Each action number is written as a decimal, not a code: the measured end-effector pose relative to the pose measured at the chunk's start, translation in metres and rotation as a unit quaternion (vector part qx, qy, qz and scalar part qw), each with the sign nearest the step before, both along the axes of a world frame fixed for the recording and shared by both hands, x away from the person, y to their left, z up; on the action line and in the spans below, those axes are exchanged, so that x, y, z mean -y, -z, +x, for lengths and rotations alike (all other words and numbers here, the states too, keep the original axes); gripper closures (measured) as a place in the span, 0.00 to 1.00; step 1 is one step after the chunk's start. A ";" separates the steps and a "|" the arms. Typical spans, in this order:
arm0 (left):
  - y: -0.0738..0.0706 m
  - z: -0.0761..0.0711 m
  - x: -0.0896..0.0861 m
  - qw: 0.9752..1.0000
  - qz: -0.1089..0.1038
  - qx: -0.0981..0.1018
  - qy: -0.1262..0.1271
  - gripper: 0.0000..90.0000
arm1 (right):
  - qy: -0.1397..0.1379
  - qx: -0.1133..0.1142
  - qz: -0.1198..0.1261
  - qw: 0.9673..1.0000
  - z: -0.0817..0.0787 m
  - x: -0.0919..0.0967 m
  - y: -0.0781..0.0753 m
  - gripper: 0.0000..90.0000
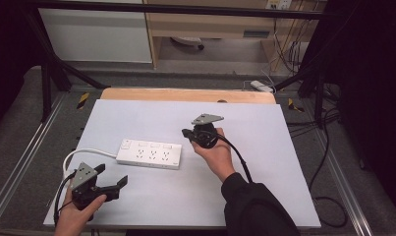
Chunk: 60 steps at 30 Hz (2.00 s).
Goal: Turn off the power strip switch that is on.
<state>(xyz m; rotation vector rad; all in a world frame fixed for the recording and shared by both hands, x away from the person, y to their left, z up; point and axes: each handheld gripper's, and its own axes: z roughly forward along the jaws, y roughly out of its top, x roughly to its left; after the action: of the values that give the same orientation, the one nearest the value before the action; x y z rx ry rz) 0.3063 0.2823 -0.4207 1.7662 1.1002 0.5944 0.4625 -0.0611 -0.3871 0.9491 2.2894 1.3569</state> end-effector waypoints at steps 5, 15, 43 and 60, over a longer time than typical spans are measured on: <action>0.000 0.000 -0.001 1.000 0.000 0.000 -0.002 0.08 | -0.006 -0.004 -0.002 1.000 -0.001 -0.005 0.004 1.00; 0.000 0.000 -0.005 1.000 -0.006 0.000 -0.008 0.08 | -0.011 -0.009 -0.008 1.000 0.000 -0.013 0.010 1.00; 0.002 0.000 -0.004 1.000 -0.004 -0.007 0.006 0.07 | -0.014 -0.032 -0.017 0.999 0.007 -0.027 0.032 1.00; 0.003 0.000 -0.003 1.000 -0.004 -0.008 0.008 0.07 | -0.011 -0.040 -0.020 0.999 0.011 -0.030 0.042 1.00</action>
<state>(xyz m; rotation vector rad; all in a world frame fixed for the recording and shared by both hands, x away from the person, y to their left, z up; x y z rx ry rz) 0.3067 0.2856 -0.4232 1.7745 1.0960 0.5664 0.4733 -0.0309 -0.4294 0.9852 2.3831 1.2991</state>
